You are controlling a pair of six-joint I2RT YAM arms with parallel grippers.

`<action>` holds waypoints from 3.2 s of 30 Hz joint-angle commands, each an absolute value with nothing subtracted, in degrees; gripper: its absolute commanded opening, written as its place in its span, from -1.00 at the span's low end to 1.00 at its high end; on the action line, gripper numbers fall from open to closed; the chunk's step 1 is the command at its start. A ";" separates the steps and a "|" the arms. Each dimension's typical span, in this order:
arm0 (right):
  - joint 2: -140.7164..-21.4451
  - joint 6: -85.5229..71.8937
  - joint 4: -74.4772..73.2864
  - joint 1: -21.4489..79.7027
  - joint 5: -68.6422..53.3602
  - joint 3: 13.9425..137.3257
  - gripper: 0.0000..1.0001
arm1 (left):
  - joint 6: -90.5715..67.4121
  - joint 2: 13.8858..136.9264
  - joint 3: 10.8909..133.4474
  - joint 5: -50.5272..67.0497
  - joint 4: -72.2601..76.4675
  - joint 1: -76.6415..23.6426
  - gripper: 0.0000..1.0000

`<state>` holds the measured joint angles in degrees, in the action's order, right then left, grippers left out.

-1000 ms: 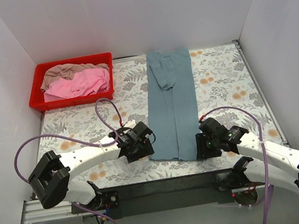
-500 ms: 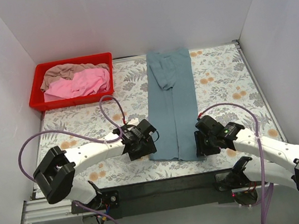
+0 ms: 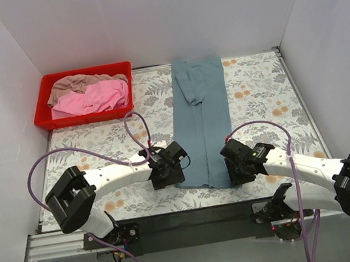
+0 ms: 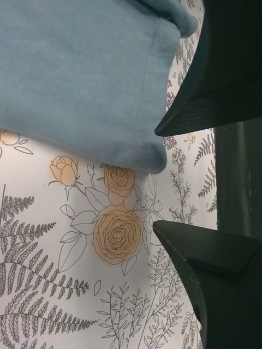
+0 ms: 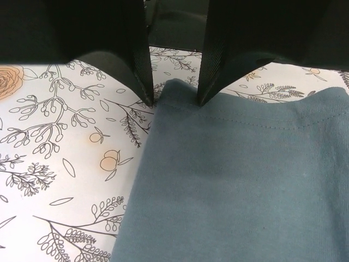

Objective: Fold and stack the t-shirts
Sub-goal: Fold the tshirt

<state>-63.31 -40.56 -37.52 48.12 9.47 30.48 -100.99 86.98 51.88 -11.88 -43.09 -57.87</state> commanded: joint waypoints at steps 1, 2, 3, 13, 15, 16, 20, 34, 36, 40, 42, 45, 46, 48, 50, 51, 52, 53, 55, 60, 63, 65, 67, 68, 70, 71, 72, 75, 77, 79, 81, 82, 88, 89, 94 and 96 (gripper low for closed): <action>-66.09 -42.54 -39.02 49.30 9.67 28.74 -0.14 | -101.07 87.36 54.14 -13.10 -43.86 -58.62 0.24; -66.62 -42.54 -39.02 49.39 9.58 28.65 -0.17 | -101.16 87.54 54.14 -13.10 -43.94 -58.62 0.24; -66.71 -42.54 -39.11 49.39 9.67 28.65 -0.21 | -101.08 87.89 54.23 -13.18 -44.03 -58.80 0.24; -65.30 -42.36 -38.93 49.83 10.02 28.21 -0.97 | -100.72 89.20 55.02 -12.83 -44.12 -58.97 0.23; -65.21 -42.36 -38.76 49.75 9.93 28.21 -0.97 | -100.64 89.65 55.11 -12.48 -44.03 -58.97 0.20; -65.21 -42.36 -38.85 49.83 9.93 28.13 -0.97 | -100.63 90.08 55.19 -12.48 -44.03 -58.97 0.18; -65.13 -42.10 -38.50 49.83 9.84 27.95 -0.97 | -100.28 91.58 55.28 -12.83 -44.12 -58.97 0.01; -65.04 -41.40 -38.14 50.36 9.76 28.30 -0.97 | -100.02 96.68 54.75 -10.20 -44.29 -59.59 -0.81; -65.04 -40.87 -38.41 50.45 9.58 28.82 -0.97 | -100.19 96.59 55.02 -10.11 -45.17 -59.68 -1.00; -63.20 -41.13 -40.07 52.64 7.48 30.76 -0.97 | -100.46 95.19 55.37 -9.93 -48.59 -61.08 -1.00; -62.41 -42.09 -42.36 53.96 5.64 31.90 -0.97 | -101.68 93.43 55.28 -9.67 -52.01 -63.09 -1.00; -60.82 -44.11 -46.04 58.17 3.08 32.70 -0.97 | -104.05 90.45 54.41 -8.18 -56.06 -68.01 -1.00; -60.04 -46.30 -46.84 61.32 2.38 32.70 -0.97 | -106.15 89.57 53.62 -7.13 -57.03 -69.51 -1.00; -59.07 -49.90 -48.51 65.46 0.63 32.26 -0.97 | -109.41 87.29 52.65 -6.07 -59.49 -74.85 -1.00; -58.36 -55.70 -48.95 72.57 -0.26 31.91 -0.97 | -113.98 86.23 51.51 -4.05 -60.47 -78.47 -1.00; -58.36 -57.29 -49.39 74.86 -1.74 32.25 -0.97 | -115.13 85.61 51.24 -3.43 -60.99 -81.27 -1.00; -59.06 -59.57 -49.66 78.45 -1.84 32.69 -0.97 | -116.18 85.61 51.07 -2.91 -60.91 -82.26 -1.00; -59.50 -59.76 -50.01 79.44 -1.93 33.39 -0.97 | -116.71 85.61 51.24 -2.29 -60.73 -82.87 -1.00; -60.55 -59.15 -52.36 79.80 -0.27 36.64 -0.97 | -116.72 85.52 52.20 -2.81 -60.47 -83.14 -1.00; -60.91 -52.84 -58.53 73.58 11.60 45.51 -0.97 | -114.35 84.47 59.85 -12.37 -64.33 -77.62 -1.00; -60.99 -44.17 -58.18 62.45 13.70 49.38 -0.97 | -109.27 82.53 62.57 -15.80 -62.15 -70.70 -1.00; -62.75 -40.10 -58.18 58.55 15.89 53.60 -0.97 | -106.89 81.57 63.71 -17.31 -60.74 -65.25 -1.00; -65.63 -33.68 -57.83 53.54 17.40 56.58 -0.97 | -102.86 81.47 65.56 -19.15 -58.11 -62.07 -1.00; -66.87 -31.49 -57.05 52.05 18.27 59.21 -0.97 | -101.61 81.91 66.26 -19.42 -56.36 -58.92 -1.00; -70.56 -26.56 -56.43 48.61 18.98 62.21 -0.97 | -98.01 82.53 68.37 -20.82 -54.33 -56.61 -1.00; -71.79 -25.24 -56.08 47.73 19.51 65.10 -0.97 | -97.04 83.05 68.90 -21.61 -53.27 -54.77 -1.00; -72.85 -24.09 -55.47 46.07 19.77 66.43 -0.97 | -96.07 84.01 69.43 -22.23 -51.26 -53.89 -1.00; -77.85 -19.70 -53.97 42.99 20.56 71.43 -0.97 | -91.59 86.30 71.36 -23.38 -46.95 -50.55 -1.00; -79.62 -17.06 -53.35 41.58 20.57 73.82 -0.97 | -88.88 87.27 72.42 -23.82 -44.92 -48.27 -1.00; -81.82 -15.48 -52.13 39.47 20.57 76.20 -0.97 | -87.28 89.03 73.56 -23.29 -42.20 -46.76 -1.00; -83.66 -13.02 -50.81 37.19 19.87 77.34 -0.97 | -85.44 90.35 74.09 -22.94 -40.17 -44.66 -1.00; -84.28 -12.14 -50.02 36.39 19.43 77.52 -0.97 | -84.82 91.83 74.44 -22.59 -39.56 -43.87 -1.00; -89.38 -8.44 -43.87 32.00 17.14 76.99 -0.97 | -82.09 98.25 75.58 -20.04 -34.90 -39.56 -1.00; -90.08 -8.00 -42.20 31.73 16.70 76.91 -0.97 | -82.18 99.31 75.85 -19.78 -34.72 -39.03 -1.00; -94.21 -6.24 -36.75 30.41 15.73 76.03 -0.97 | -82.96 101.95 75.32 -20.21 -33.40 -38.06 -1.00; -95.27 -5.89 -33.86 30.06 15.21 74.97 -0.97 | -83.67 102.30 74.89 -20.57 -32.87 -37.62 -1.00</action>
<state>-94.72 -8.49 -39.68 31.00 14.79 75.31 -83.94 103.57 74.41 -18.17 -34.06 -38.72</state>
